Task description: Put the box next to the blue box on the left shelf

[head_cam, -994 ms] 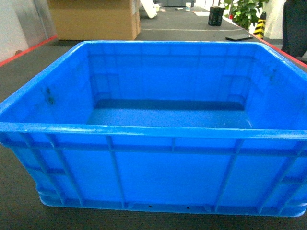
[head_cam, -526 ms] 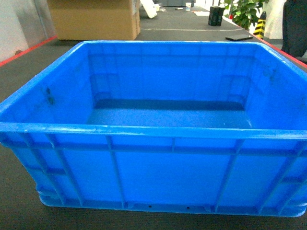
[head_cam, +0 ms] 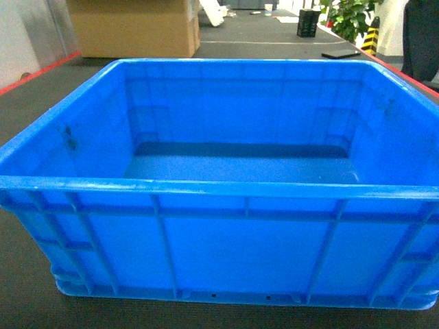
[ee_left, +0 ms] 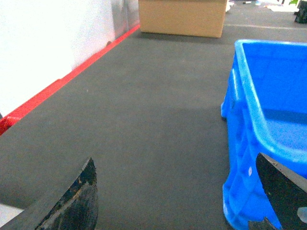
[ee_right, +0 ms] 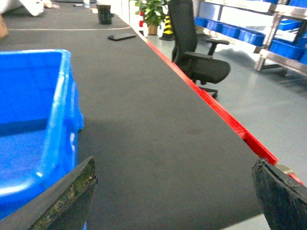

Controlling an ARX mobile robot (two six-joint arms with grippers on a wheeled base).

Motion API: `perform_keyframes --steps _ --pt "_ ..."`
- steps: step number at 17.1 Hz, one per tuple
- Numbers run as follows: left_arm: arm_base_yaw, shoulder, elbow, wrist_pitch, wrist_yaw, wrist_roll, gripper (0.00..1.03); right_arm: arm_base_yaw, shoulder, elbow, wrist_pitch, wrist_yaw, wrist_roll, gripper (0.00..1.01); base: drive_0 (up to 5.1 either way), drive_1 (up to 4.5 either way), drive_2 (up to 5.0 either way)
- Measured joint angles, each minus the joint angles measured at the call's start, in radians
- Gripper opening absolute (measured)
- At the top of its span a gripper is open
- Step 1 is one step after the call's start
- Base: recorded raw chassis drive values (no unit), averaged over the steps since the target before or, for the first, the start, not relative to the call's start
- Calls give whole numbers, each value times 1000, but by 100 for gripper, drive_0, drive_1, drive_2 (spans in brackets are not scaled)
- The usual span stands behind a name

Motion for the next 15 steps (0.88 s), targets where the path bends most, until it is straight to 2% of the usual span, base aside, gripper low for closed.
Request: perform_keyframes --steps 1,3,4,5,6,7,9,11,15 --pt "-15 92 41 83 3 -1 98 -12 93 61 28 -54 24 98 0 0 0" --pt "-67 353 203 249 19 -13 98 -53 330 249 70 -198 92 98 0 0 0" --pt "-97 494 281 304 27 -12 98 -64 443 349 76 -261 106 98 0 0 0" --pt "-108 638 359 320 51 -24 98 -86 561 432 74 -327 121 98 0 0 0" --pt "-102 781 440 304 70 -55 98 -115 682 510 41 -394 138 98 0 0 0" --pt "-83 911 514 293 76 -74 98 -138 797 578 -5 -462 172 98 0 0 0" --pt "-63 1060 597 256 87 -108 98 -155 938 624 -75 -586 243 98 0 0 0" --pt "-47 1135 605 190 104 -126 98 -157 1006 629 -91 -647 286 98 0 0 0" --pt "-12 1219 626 169 151 -143 98 -161 1059 648 -90 -645 296 98 0 0 0"
